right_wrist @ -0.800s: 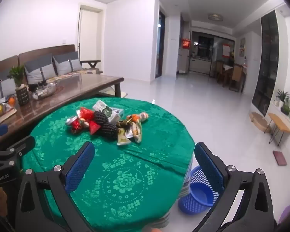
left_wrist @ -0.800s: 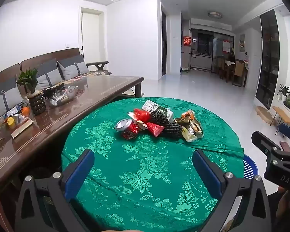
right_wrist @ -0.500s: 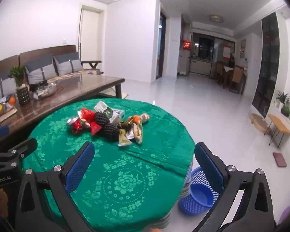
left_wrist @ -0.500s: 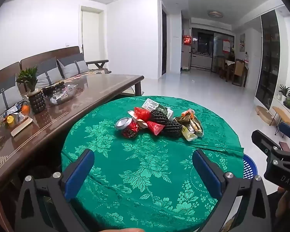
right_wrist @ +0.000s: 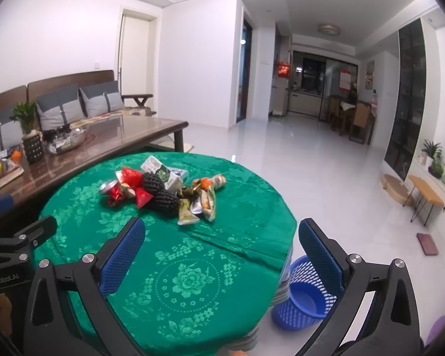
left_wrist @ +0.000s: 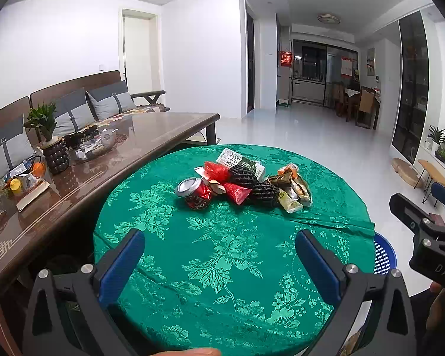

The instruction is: Collect trash

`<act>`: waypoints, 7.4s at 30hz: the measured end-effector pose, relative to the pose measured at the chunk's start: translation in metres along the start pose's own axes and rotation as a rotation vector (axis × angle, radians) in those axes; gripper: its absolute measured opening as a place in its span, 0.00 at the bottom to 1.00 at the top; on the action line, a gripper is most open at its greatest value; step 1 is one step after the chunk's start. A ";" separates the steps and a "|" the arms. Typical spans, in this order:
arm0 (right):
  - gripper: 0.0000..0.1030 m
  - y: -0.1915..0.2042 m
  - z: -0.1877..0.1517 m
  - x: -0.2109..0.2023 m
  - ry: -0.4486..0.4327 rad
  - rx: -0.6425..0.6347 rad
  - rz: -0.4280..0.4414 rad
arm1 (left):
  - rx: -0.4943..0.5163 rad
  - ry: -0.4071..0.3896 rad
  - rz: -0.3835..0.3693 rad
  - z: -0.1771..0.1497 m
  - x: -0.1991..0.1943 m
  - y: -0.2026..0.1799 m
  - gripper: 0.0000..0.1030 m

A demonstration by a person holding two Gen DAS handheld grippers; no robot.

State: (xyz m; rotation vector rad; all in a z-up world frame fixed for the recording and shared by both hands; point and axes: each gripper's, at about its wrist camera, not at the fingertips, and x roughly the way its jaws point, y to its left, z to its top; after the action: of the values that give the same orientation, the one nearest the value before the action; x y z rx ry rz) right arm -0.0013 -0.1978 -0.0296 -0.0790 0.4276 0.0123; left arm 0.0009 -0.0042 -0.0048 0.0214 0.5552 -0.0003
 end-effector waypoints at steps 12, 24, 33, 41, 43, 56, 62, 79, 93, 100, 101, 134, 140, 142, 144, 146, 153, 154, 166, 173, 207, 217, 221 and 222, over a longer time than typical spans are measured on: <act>1.00 0.000 -0.004 0.003 0.000 -0.001 -0.003 | 0.002 0.007 0.002 -0.001 0.001 0.001 1.00; 1.00 0.000 -0.004 0.003 0.002 0.001 0.001 | -0.004 0.011 -0.002 -0.003 0.005 0.004 1.00; 1.00 0.000 -0.002 0.005 0.011 -0.002 -0.004 | -0.020 0.021 -0.007 -0.001 0.008 0.008 1.00; 1.00 -0.002 0.001 0.002 -0.003 0.006 -0.006 | -0.026 0.025 -0.009 0.003 0.009 0.007 1.00; 1.00 -0.003 0.001 0.001 -0.003 0.006 -0.004 | -0.026 0.024 -0.010 0.003 0.009 0.006 1.00; 1.00 -0.003 0.003 -0.006 -0.014 0.000 -0.009 | -0.032 0.013 -0.025 0.008 0.006 0.004 1.00; 1.00 -0.005 0.004 -0.011 -0.026 0.001 -0.018 | -0.027 0.006 -0.029 0.009 0.004 0.001 1.00; 1.00 -0.005 0.004 -0.016 -0.032 -0.014 -0.019 | -0.036 -0.006 -0.048 0.010 -0.002 -0.001 1.00; 1.00 -0.003 0.003 -0.016 -0.027 -0.023 -0.020 | 0.005 -0.055 -0.057 0.012 -0.007 -0.004 1.00; 1.00 -0.004 0.002 -0.013 -0.023 -0.021 -0.020 | 0.016 -0.037 -0.067 0.007 -0.002 -0.007 1.00; 1.00 -0.004 0.002 -0.013 -0.022 -0.019 -0.021 | 0.016 -0.036 -0.070 0.007 -0.001 -0.007 1.00; 1.00 0.000 -0.032 0.073 0.082 -0.049 0.061 | -0.095 0.124 -0.127 -0.019 0.098 0.048 1.00; 1.00 0.006 -0.037 0.121 0.132 -0.142 0.148 | -0.117 0.157 -0.106 -0.001 0.152 0.056 1.00; 1.00 0.004 -0.036 0.137 0.155 -0.162 0.178 | -0.135 0.165 -0.088 0.004 0.173 0.059 1.00; 1.00 0.001 -0.033 0.157 0.187 -0.179 0.201 | -0.129 0.169 -0.062 0.009 0.193 0.057 1.00; 1.00 -0.003 -0.030 0.181 0.212 -0.192 0.217 | -0.108 0.176 -0.038 0.014 0.216 0.053 1.00; 0.99 -0.038 -0.020 0.241 0.309 -0.059 0.375 | -0.087 0.221 0.025 0.018 0.263 0.046 1.00; 0.97 -0.042 -0.017 0.248 0.327 -0.033 0.401 | -0.087 0.224 0.025 0.018 0.266 0.047 1.00; 0.17 -0.033 -0.014 0.306 0.498 0.010 0.519 | -0.131 0.252 0.054 0.016 0.267 0.089 1.00; 0.17 -0.052 -0.018 0.271 0.562 -0.003 0.467 | -0.131 0.271 0.052 0.005 0.243 0.113 1.00; 0.76 -0.086 -0.010 0.248 0.623 0.107 0.515 | 0.098 0.253 -0.271 0.009 0.215 0.057 0.76; 0.40 -0.053 -0.017 0.261 0.629 -0.010 0.425 | 0.103 0.291 -0.209 0.009 0.234 0.054 0.73; 0.23 -0.048 -0.013 0.253 0.592 -0.052 0.406 | 0.006 0.312 -0.242 0.008 0.240 0.068 0.60; 0.22 -0.048 -0.010 0.249 0.578 -0.057 0.408 | -0.011 0.308 -0.242 0.009 0.239 0.070 0.60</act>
State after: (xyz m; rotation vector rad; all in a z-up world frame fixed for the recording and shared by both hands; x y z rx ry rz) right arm 0.2228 -0.2472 -0.1386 -0.0486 1.0158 0.4118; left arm 0.2092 0.0671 -0.1216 -0.0577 0.8630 -0.2331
